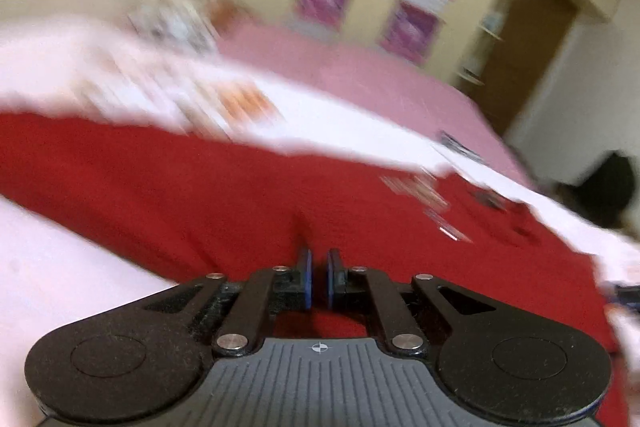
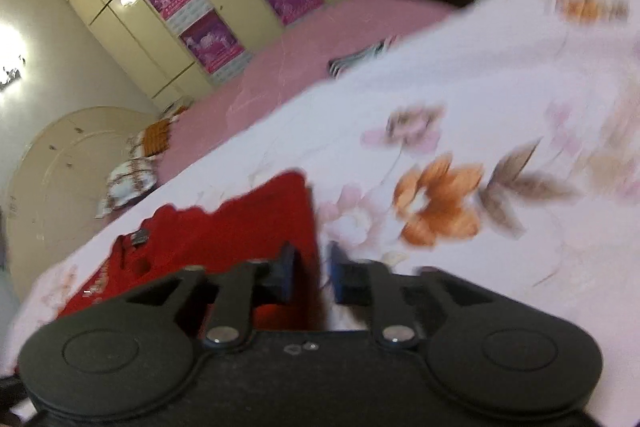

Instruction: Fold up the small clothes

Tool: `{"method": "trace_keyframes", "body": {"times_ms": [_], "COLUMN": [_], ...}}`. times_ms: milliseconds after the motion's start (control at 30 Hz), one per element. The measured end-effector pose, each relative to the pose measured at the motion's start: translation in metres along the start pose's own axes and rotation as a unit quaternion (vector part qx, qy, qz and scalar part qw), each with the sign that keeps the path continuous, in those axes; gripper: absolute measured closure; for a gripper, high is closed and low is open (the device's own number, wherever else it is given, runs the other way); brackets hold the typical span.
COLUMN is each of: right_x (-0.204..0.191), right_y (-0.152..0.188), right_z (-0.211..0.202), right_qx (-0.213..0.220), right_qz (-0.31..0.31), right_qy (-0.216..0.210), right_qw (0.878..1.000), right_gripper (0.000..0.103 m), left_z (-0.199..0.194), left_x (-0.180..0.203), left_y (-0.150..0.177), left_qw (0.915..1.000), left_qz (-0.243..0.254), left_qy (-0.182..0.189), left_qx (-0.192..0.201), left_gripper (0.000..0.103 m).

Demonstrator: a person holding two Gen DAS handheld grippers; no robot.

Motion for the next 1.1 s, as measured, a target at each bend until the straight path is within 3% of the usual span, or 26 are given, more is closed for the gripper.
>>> {"method": "trace_keyframes", "body": {"times_ms": [33, 67, 100, 200, 300, 367, 467, 533, 567, 633, 700, 833, 933, 1100], "right_x": [-0.007, -0.013, -0.022, -0.055, -0.099, -0.12, -0.123, -0.096, -0.08, -0.051, -0.041, -0.06, -0.086, -0.111], "right_y": [-0.002, -0.002, -0.001, 0.009, 0.031, 0.044, 0.04, 0.022, 0.013, -0.001, -0.005, 0.002, 0.009, 0.05], "right_z": [-0.003, -0.003, 0.0, 0.012, 0.026, 0.033, 0.036, 0.036, 0.037, 0.038, 0.037, 0.031, 0.006, -0.017], "right_qx": [0.006, 0.006, 0.003, -0.012, -0.03, -0.047, -0.048, -0.029, -0.026, -0.024, -0.021, -0.022, 0.001, -0.017], "right_qz": [-0.025, -0.047, -0.073, -0.136, -0.216, -0.251, -0.28, -0.254, -0.228, -0.177, -0.164, -0.197, -0.218, -0.244], "right_qy": [-0.001, 0.0, 0.0, -0.024, -0.048, -0.068, -0.057, -0.011, -0.001, 0.013, 0.014, 0.025, -0.004, -0.026], "right_qw": [1.0, 0.999, 0.997, 0.99, 0.975, 0.964, 0.957, 0.967, 0.973, 0.984, 0.986, 0.98, 0.976, 0.969], "right_gripper": [0.077, 0.078, 0.078, 0.079, 0.078, 0.08, 0.081, 0.083, 0.089, 0.09, 0.09, 0.079, 0.074, 0.07], "left_z": [-0.003, -0.002, 0.001, 0.009, 0.036, 0.053, 0.053, 0.045, 0.043, 0.043, 0.043, 0.041, 0.018, 0.027], "left_x": [0.003, 0.014, 0.031, 0.099, 0.15, 0.155, 0.132, 0.111, 0.102, 0.087, 0.083, 0.089, 0.102, 0.103], "left_y": [-0.006, -0.011, -0.014, -0.01, 0.014, 0.025, 0.024, 0.022, 0.023, 0.02, 0.021, 0.016, 0.01, 0.033], "left_qw": [0.9996, 0.9992, 0.9987, 0.9902, 0.9786, 0.9773, 0.9826, 0.9826, 0.9824, 0.9822, 0.9819, 0.9804, 0.9795, 0.9792], "left_qz": [0.018, 0.032, 0.042, 0.109, 0.158, 0.174, 0.15, 0.161, 0.165, 0.164, 0.164, 0.18, 0.187, 0.185], "left_qy": [-0.015, -0.006, 0.018, 0.085, 0.129, 0.108, 0.096, 0.078, 0.073, 0.078, 0.081, 0.06, 0.069, 0.046], "left_qx": [0.016, 0.022, 0.024, 0.024, -0.027, -0.054, -0.053, -0.05, -0.051, -0.049, -0.05, -0.052, -0.026, -0.07], "left_gripper": [0.076, 0.05, 0.045, 0.043, 0.039, 0.039, 0.039, 0.039, 0.04, 0.04, 0.039, 0.039, 0.039, 0.039]}}
Point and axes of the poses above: each gripper's, at about its wrist camera, not at the fingertips, and z roughly the way its jaws point, x to its right, y to its underside, the point moved 9 cm from there along z, roughly the way its jaws point, and after that the axes turned 1 degree about x, right-handed, at the moved point
